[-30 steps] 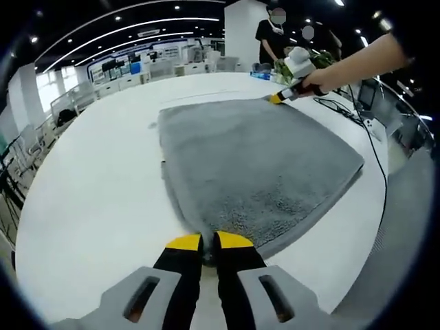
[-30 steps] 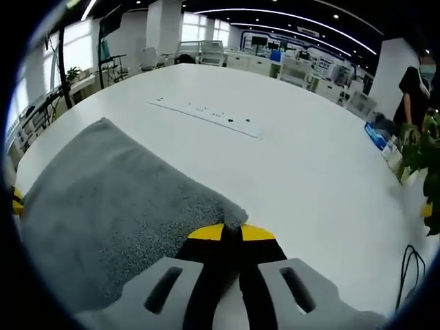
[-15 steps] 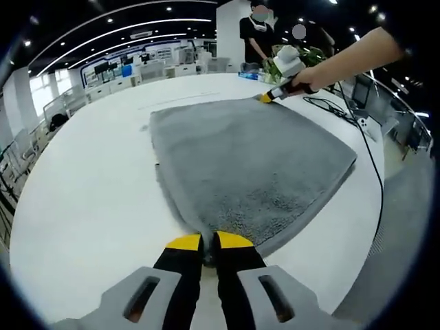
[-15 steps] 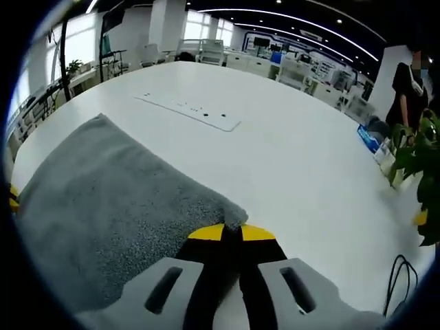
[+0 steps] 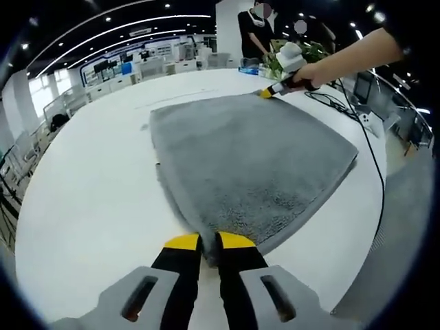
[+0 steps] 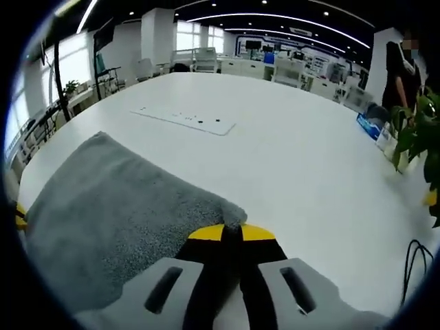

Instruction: Fold the towel on the table until its edges align and the towel forms a compact rectangular stack.

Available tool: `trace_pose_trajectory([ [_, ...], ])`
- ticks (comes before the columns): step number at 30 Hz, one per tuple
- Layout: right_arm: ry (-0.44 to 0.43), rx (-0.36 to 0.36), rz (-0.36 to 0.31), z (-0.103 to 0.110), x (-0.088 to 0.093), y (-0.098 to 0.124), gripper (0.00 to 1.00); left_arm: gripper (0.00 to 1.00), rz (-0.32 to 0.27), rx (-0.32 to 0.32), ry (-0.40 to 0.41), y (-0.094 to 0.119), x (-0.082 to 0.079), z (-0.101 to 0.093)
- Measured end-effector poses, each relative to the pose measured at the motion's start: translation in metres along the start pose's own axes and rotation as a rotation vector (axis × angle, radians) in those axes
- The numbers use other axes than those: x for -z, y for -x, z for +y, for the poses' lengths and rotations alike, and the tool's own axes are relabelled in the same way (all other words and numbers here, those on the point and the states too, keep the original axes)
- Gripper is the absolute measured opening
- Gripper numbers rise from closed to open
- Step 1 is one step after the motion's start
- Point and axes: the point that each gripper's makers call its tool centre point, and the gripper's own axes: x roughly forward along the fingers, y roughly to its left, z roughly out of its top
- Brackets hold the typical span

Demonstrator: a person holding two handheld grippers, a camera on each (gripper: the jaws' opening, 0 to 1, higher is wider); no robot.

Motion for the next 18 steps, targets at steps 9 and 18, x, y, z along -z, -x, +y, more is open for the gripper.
trace_pose_trajectory([
  [9, -0.07, -0.046, -0.029, 0.004, -0.012, 0.005, 0.16, 0.27, -0.036, 0.042, -0.059, -0.001, -0.031, -0.03],
  [18, -0.094, -0.111, -0.089, 0.013, -0.026, 0.029, 0.27, 0.28, -0.097, 0.17, -0.213, -0.02, -0.083, -0.102],
])
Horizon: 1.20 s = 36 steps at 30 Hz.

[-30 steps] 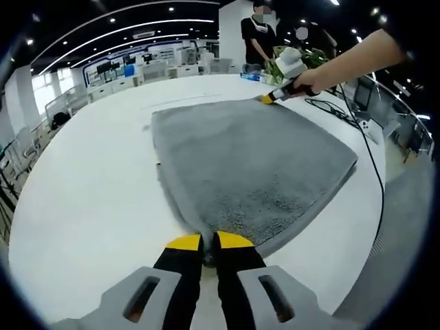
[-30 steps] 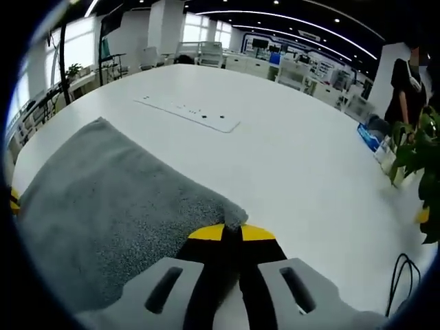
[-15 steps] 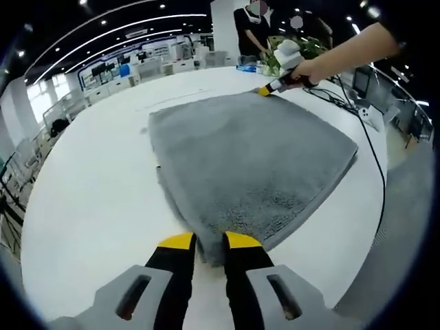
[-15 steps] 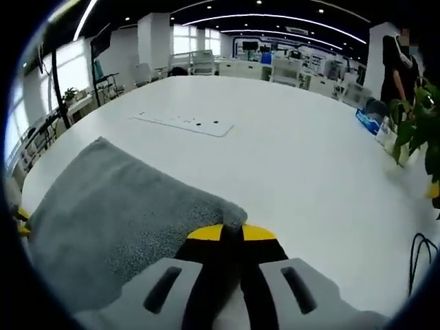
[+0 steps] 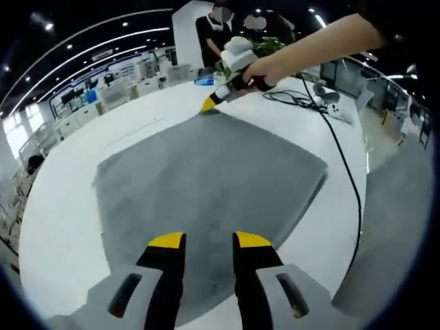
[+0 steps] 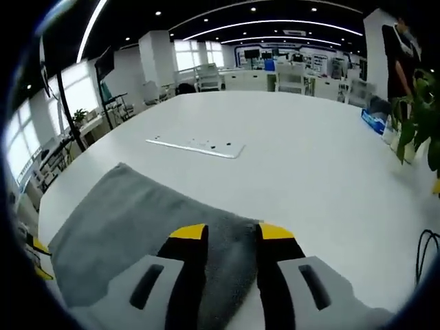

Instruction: Fold the towel on the table until its edges align and the towel forms a compact rectangular stack.

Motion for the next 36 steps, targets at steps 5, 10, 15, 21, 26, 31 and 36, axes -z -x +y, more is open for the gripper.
trace_pose_trajectory([
  [5, 0.007, -0.008, -0.005, -0.003, 0.003, 0.012, 0.27, 0.29, -0.022, 0.108, -0.058, -0.017, -0.023, -0.04],
  [10, -0.091, 0.025, -0.048, -0.016, 0.002, 0.024, 0.27, 0.32, -0.033, 0.197, -0.103, -0.033, -0.042, -0.08],
  [15, -0.12, 0.031, -0.061, -0.023, 0.005, 0.029, 0.27, 0.32, -0.035, 0.292, -0.167, -0.047, -0.057, -0.115],
  [21, -0.142, 0.028, -0.068, -0.026, 0.009, 0.029, 0.27, 0.25, -0.029, 0.397, -0.215, -0.061, -0.065, -0.153],
  [26, -0.147, 0.016, -0.065, -0.028, 0.014, 0.022, 0.27, 0.22, -0.02, 0.444, -0.244, -0.069, -0.068, -0.175],
  [31, -0.203, 0.019, -0.052, -0.03, 0.024, 0.016, 0.25, 0.19, 0.01, 0.459, -0.253, -0.075, -0.064, -0.184],
  [36, -0.213, 0.005, -0.06, -0.03, 0.025, 0.01, 0.24, 0.16, -0.002, 0.446, -0.241, -0.079, -0.069, -0.185],
])
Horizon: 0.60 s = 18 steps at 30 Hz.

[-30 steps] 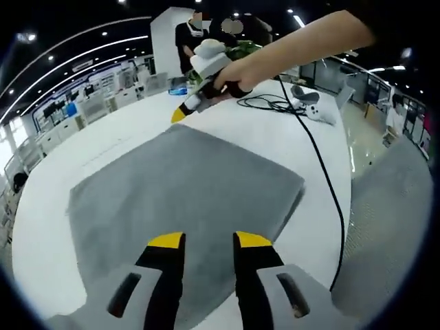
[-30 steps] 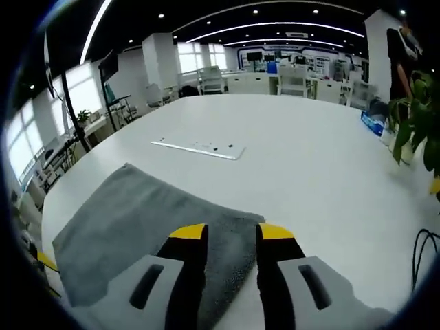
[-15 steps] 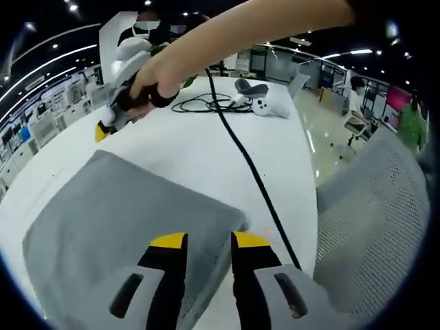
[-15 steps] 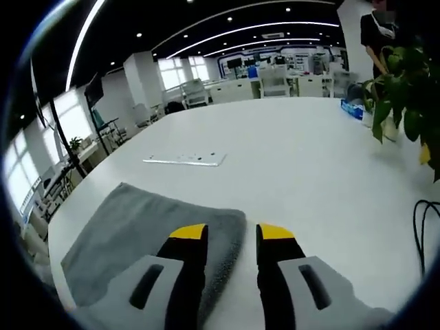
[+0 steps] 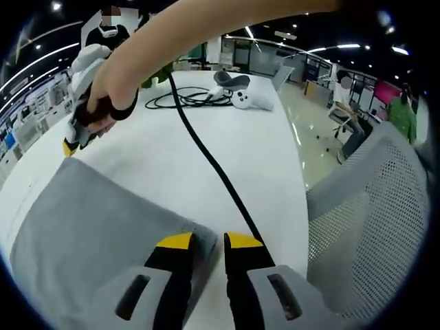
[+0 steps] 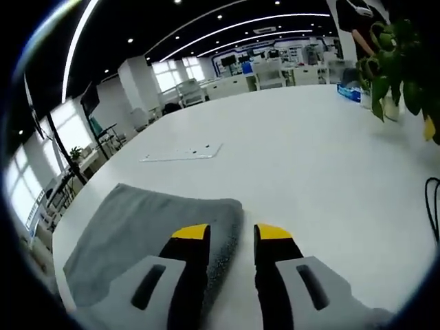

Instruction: Fold the towel on the table until its edges align and the towel forms a compact rectangular stack.

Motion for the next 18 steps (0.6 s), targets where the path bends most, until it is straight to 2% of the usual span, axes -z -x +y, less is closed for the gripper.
trace_pose_trajectory([
  [8, -0.015, 0.004, -0.021, -0.006, -0.003, -0.012, 0.23, 0.12, 0.02, 0.003, -0.002, -0.014, 0.002, -0.002],
  [10, -0.037, 0.012, -0.024, -0.01, -0.005, -0.015, 0.22, 0.1, 0.022, -0.022, -0.012, -0.015, 0.002, 0.001],
  [15, -0.078, 0.02, -0.061, -0.015, -0.014, -0.024, 0.2, 0.08, 0.016, -0.01, -0.008, -0.019, 0.003, -0.003],
  [18, -0.083, 0.012, -0.058, -0.013, -0.014, -0.031, 0.18, 0.08, 0.02, -0.011, -0.016, -0.021, 0.005, -0.003],
])
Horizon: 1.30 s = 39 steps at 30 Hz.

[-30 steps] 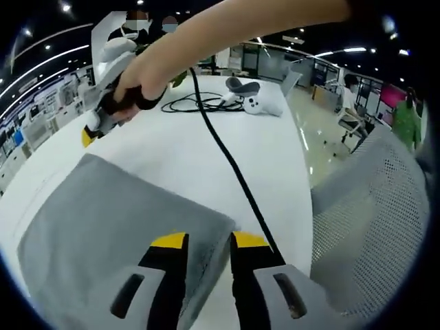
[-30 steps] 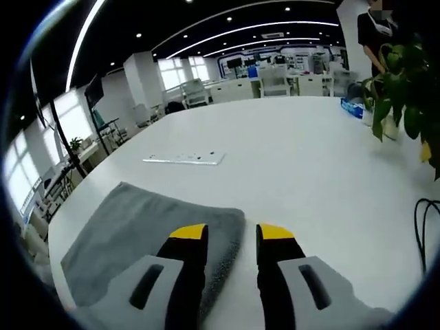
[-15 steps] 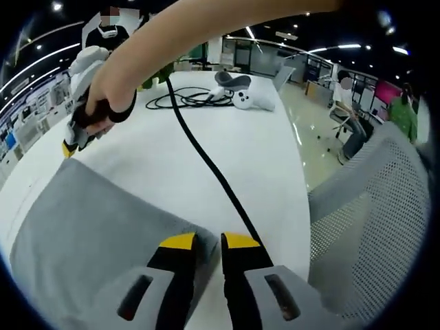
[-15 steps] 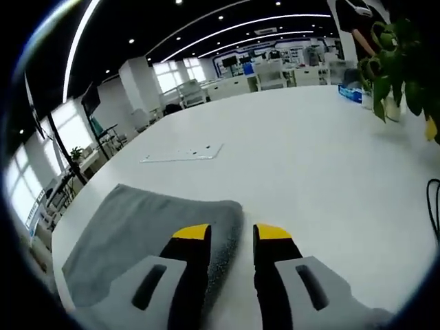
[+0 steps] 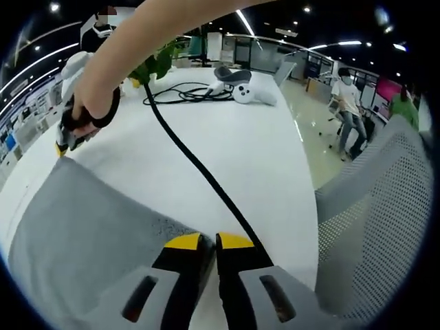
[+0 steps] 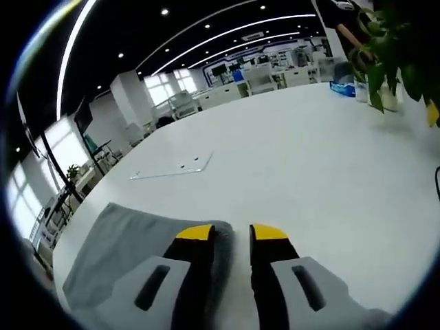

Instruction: Fold the towel on the table until its edges align and the towel forms a compact rectangular stack.

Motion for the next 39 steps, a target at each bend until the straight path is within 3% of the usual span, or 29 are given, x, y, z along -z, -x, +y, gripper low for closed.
trace_pose_trajectory([
  [6, 0.045, -0.019, 0.021, 0.003, 0.006, -0.009, 0.12, 0.07, -0.014, -0.015, 0.007, -0.001, -0.001, 0.002],
  [10, 0.079, -0.036, 0.025, 0.007, 0.011, -0.011, 0.07, 0.07, -0.025, -0.018, -0.038, -0.002, 0.001, 0.001],
  [12, 0.13, -0.043, 0.026, 0.008, 0.011, -0.01, 0.05, 0.06, -0.029, -0.02, -0.047, -0.002, 0.0, 0.001],
  [15, 0.303, -0.085, 0.04, 0.008, 0.013, -0.012, 0.03, 0.05, -0.036, -0.031, -0.086, -0.003, 0.0, 0.002],
  [16, 0.317, -0.09, 0.039, 0.008, 0.013, -0.012, 0.03, 0.05, -0.036, -0.033, -0.091, -0.002, 0.0, 0.002],
  [18, 0.284, -0.088, 0.039, 0.007, 0.013, -0.013, 0.03, 0.04, -0.035, -0.036, -0.092, -0.002, 0.0, 0.003],
  [23, 0.306, -0.073, 0.032, 0.008, 0.013, -0.015, 0.02, 0.02, -0.05, -0.045, -0.078, -0.002, 0.0, 0.004],
  [25, 0.25, -0.063, 0.031, 0.007, 0.013, -0.015, 0.02, 0.02, -0.064, -0.045, -0.066, -0.001, 0.0, 0.004],
  [26, 0.118, -0.052, 0.047, 0.007, 0.013, -0.015, 0.02, 0.02, -0.076, -0.037, -0.05, -0.001, 0.0, 0.005],
  [27, 0.073, -0.052, 0.058, 0.007, 0.013, -0.015, 0.01, 0.02, -0.086, -0.03, -0.03, 0.0, 0.0, 0.005],
  [30, 0.116, -0.062, 0.053, 0.008, 0.01, -0.015, 0.01, 0.01, -0.084, -0.027, -0.008, 0.003, 0.001, 0.009],
  [33, 0.07, -0.084, 0.028, 0.017, 0.003, -0.01, 0.01, 0.01, -0.095, -0.031, -0.016, 0.011, -0.003, 0.011],
  [39, 0.082, -0.104, 0.012, 0.027, -0.009, -0.003, 0.01, 0.01, -0.132, -0.048, 0.017, 0.03, -0.01, 0.016],
])
